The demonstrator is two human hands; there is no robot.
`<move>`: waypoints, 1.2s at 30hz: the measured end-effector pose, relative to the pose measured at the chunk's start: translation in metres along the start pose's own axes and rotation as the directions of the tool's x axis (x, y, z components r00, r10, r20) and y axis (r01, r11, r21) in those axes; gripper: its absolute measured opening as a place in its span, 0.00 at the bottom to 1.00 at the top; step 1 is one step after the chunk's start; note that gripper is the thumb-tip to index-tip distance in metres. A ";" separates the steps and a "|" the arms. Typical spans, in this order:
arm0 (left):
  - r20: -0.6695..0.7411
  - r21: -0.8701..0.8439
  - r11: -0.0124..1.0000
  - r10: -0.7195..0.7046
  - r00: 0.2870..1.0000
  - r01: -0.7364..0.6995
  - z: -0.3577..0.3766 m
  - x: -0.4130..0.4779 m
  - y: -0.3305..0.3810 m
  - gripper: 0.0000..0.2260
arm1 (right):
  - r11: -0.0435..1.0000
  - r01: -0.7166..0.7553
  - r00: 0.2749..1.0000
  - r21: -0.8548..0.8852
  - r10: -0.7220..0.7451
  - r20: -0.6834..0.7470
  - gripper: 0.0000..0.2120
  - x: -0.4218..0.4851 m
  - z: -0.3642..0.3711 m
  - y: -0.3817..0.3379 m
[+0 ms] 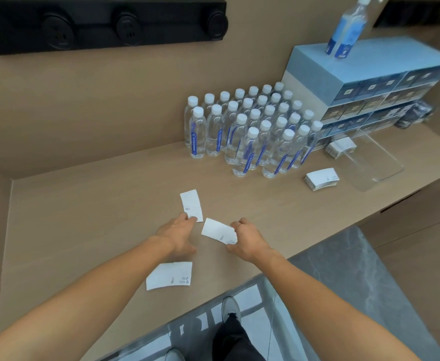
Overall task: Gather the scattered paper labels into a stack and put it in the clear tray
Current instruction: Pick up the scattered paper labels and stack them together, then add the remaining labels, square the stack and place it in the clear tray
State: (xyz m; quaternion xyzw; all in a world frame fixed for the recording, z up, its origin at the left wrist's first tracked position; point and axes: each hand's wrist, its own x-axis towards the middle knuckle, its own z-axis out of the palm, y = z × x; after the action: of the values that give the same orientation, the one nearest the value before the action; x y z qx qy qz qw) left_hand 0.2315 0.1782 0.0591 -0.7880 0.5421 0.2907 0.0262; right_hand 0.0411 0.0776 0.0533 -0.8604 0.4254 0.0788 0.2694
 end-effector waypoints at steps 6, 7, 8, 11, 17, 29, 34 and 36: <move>-0.010 0.098 0.988 0.122 0.992 -0.121 -0.002 0.037 0.044 0.17 | 0.998 -0.060 0.998 0.009 0.060 -0.006 0.25 0.016 -0.013 0.018; 0.002 0.120 0.984 0.134 0.991 -0.133 -0.001 0.043 0.047 0.16 | 0.997 -0.070 0.998 0.010 0.070 -0.003 0.24 0.018 -0.012 0.021; 0.017 0.144 0.979 0.142 0.990 -0.143 0.000 0.049 0.049 0.16 | 0.997 -0.078 0.997 0.011 0.078 0.005 0.24 0.021 -0.011 0.024; 0.058 0.202 0.969 0.130 0.990 -0.140 0.005 0.062 0.052 0.15 | 0.994 -0.104 0.994 0.025 0.103 0.040 0.19 0.028 -0.002 0.032; 0.094 0.295 0.945 0.116 0.989 -0.139 0.013 0.078 0.047 0.15 | 0.990 -0.130 0.987 0.053 0.124 0.102 0.19 0.037 0.019 0.042; 0.060 0.306 0.924 0.220 0.974 -0.228 0.023 0.092 0.031 0.20 | 0.995 -0.028 0.997 -0.100 0.035 0.067 0.19 0.037 0.026 0.047; 0.014 0.285 0.924 0.263 0.965 -0.256 0.024 0.078 0.033 0.23 | 0.994 -0.026 0.998 -0.102 0.031 0.045 0.21 0.028 0.021 0.047; -0.009 0.288 0.923 0.270 0.963 -0.256 0.022 0.071 0.032 0.23 | 0.995 -0.023 0.999 -0.099 0.026 0.036 0.22 0.024 0.019 0.044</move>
State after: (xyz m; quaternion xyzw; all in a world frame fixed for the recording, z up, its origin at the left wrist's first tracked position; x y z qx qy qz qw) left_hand 0.2115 0.1131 0.0150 -0.7031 0.6794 0.1915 0.0864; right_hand 0.0234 0.0498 0.0112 -0.8657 0.4264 0.1191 0.2335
